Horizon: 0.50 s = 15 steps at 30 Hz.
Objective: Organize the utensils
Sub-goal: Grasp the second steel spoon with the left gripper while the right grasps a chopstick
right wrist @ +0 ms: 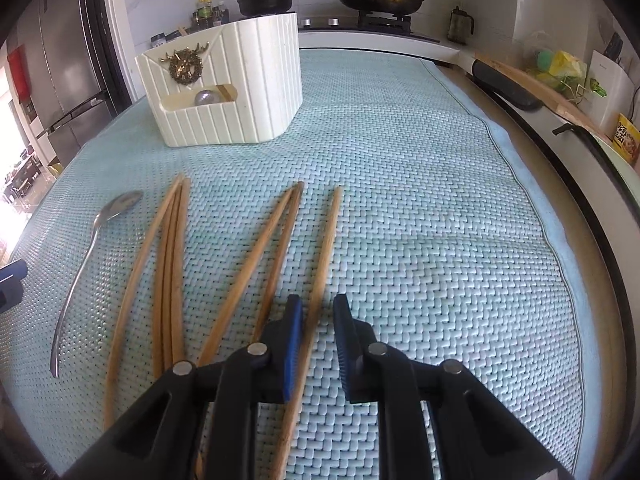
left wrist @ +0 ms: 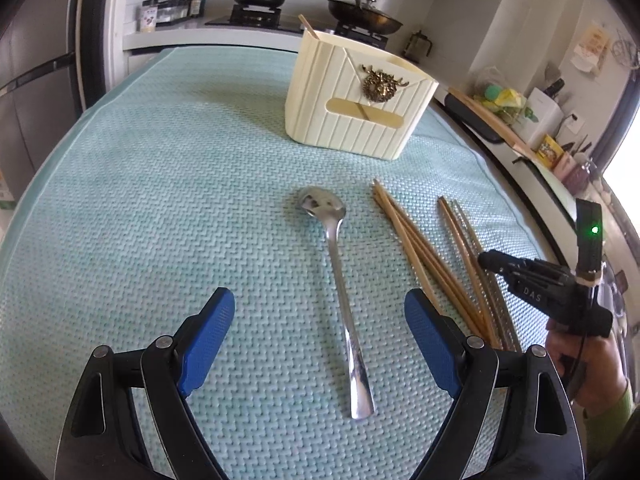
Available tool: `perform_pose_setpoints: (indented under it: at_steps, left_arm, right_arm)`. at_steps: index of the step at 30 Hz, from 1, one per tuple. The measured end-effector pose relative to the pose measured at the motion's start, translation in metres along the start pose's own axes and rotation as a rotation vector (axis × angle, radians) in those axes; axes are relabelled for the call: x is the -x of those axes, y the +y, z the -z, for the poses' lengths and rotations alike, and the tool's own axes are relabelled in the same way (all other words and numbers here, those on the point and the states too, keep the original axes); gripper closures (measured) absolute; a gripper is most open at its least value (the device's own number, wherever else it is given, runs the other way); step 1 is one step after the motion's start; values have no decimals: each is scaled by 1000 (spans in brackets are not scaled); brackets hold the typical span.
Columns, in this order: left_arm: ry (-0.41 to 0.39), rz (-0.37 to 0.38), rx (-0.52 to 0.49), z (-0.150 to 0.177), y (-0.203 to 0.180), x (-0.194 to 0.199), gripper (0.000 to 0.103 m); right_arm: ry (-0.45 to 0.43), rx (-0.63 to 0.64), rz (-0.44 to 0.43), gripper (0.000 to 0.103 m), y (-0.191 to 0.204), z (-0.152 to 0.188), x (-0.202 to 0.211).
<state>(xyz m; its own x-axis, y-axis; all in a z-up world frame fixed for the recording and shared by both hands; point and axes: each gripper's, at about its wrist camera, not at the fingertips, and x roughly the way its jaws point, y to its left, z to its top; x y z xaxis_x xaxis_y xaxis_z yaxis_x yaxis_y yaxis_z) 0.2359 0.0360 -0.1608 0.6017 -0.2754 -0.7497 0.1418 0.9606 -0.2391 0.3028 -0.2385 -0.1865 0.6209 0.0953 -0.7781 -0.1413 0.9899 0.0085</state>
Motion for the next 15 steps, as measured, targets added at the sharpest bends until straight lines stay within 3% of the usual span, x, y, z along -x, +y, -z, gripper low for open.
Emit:
perform_pose_setpoints:
  at_steps: [8,15]
  left_arm:
    - [60,-76,-57,-29,-15,-53,19]
    - [98,-131,-108,-45,-21,-78,25]
  right_arm:
    - [6,-16,-17,87,1,9,6]
    - [41,2,-37,87,-7,-16,-11]
